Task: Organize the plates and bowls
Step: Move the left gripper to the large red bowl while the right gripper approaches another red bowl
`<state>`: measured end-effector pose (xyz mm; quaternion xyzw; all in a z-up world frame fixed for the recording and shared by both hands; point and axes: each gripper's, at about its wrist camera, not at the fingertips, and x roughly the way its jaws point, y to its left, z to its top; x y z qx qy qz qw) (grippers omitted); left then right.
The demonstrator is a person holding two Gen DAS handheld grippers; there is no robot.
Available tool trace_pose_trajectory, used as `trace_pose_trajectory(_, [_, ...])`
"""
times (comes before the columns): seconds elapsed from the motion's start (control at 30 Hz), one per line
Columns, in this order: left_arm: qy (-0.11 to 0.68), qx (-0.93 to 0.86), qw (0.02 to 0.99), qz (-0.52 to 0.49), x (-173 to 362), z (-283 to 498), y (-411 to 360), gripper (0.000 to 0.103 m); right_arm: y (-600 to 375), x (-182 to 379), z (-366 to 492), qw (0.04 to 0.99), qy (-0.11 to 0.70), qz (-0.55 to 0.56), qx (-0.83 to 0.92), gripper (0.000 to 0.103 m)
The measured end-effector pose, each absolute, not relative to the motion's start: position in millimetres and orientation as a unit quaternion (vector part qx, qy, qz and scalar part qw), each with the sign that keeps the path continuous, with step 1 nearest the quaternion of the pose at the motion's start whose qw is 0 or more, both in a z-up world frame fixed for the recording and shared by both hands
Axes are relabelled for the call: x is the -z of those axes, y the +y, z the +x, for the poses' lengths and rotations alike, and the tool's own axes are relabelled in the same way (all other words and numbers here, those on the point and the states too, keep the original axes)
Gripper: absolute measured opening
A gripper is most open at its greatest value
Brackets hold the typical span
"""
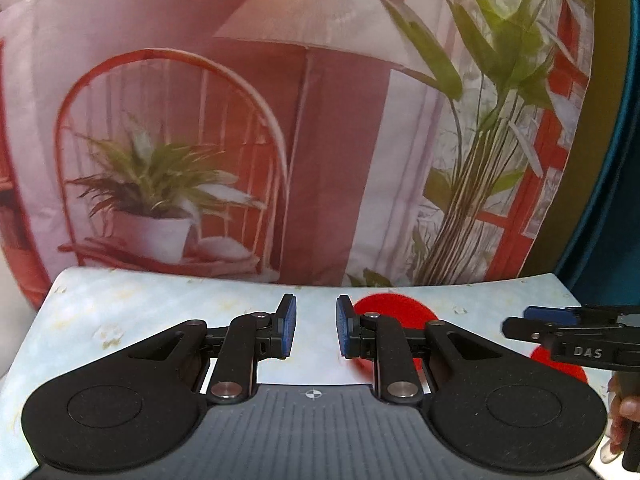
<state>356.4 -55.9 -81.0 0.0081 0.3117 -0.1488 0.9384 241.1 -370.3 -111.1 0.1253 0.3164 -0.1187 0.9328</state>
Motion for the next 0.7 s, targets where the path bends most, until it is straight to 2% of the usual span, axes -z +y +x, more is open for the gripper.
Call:
trace_pose_trajectory(0.33, [0.377, 0.154, 0.913, -0.017, 131.2, 414.4, -77.1, 0.023, -372.3, 152.3, 307.2, 0.916, 0.353, 0.134, 0.135, 0.040])
trace_pose_trajectory(0.7, [0.435, 0.149, 0.888, -0.027, 169.7, 452.3, -95.2, 0.023, -375.8, 190.8, 327.8, 0.899, 0.388, 0.149, 0.136, 0.042])
